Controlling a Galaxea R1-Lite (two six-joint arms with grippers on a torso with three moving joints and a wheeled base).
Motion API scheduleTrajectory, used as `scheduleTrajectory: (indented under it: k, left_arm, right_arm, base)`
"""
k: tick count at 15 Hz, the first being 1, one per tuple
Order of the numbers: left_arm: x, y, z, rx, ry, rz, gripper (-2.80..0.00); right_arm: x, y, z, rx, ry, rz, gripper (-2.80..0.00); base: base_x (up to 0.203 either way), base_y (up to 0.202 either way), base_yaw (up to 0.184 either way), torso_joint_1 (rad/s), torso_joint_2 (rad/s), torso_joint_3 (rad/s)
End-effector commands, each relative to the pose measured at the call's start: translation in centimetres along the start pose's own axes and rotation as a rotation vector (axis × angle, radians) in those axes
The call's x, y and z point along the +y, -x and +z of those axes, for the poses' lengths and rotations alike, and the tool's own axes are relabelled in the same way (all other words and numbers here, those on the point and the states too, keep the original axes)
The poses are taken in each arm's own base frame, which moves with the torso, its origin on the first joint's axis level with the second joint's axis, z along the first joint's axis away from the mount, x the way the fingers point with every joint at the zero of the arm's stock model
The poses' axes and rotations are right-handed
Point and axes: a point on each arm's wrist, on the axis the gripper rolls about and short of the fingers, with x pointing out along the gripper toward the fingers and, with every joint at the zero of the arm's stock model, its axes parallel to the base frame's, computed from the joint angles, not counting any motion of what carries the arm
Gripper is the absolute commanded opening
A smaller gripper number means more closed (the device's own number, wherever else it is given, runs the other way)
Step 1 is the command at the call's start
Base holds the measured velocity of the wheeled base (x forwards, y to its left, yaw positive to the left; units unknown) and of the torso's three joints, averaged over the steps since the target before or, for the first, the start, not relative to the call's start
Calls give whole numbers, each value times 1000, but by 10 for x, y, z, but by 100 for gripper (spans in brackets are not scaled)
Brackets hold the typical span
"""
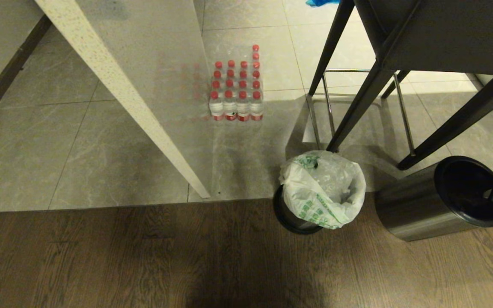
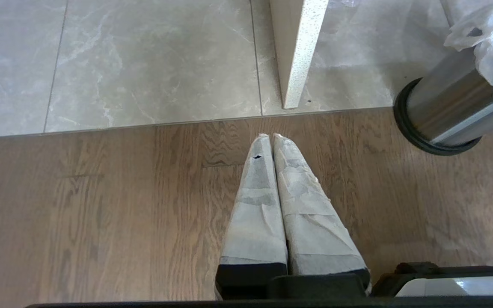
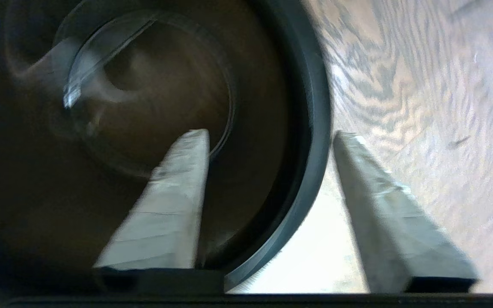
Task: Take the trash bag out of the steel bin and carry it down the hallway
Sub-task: Place the outer trash can on the ground, then pick up the trash bag
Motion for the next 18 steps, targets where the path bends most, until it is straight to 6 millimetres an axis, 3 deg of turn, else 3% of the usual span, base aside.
scheduleTrajectory:
  k: [1, 5, 6, 8, 12, 15, 18]
  left_arm:
    - [0, 0, 0, 0, 0, -1, -280]
    - [0, 0, 0, 0, 1, 0, -280]
    - [0, 0, 0, 0, 0, 0, -280]
    - [0, 0, 0, 0, 0, -1, -280]
    - [0, 0, 0, 0, 0, 0, -280]
    - [0, 0, 0, 0, 1, 0, -280]
    - [0, 0, 0, 0, 0, -1, -280]
  right_arm:
    - [-10, 34, 17, -74, 35, 12, 0]
    - [-14, 96, 24, -104, 58, 30, 0]
    - [-6, 113, 23, -84, 65, 51, -280]
    - [23, 140, 12, 7, 112, 139, -280]
    - [86, 170, -10, 153, 268, 338, -280]
    - [128, 179, -28, 221, 349, 466, -280]
    - [154, 167, -32, 290, 331, 578, -280]
  base:
    - [0, 0, 0, 0, 0, 0]
    - [0, 0, 0, 0, 0, 0]
    - [0, 0, 0, 0, 0, 0]
    - [0, 0, 0, 0, 0, 0]
    - [0, 0, 0, 0, 0, 0]
    - [0, 0, 0, 0, 0, 0]
    - [0, 0, 0, 0, 0, 0]
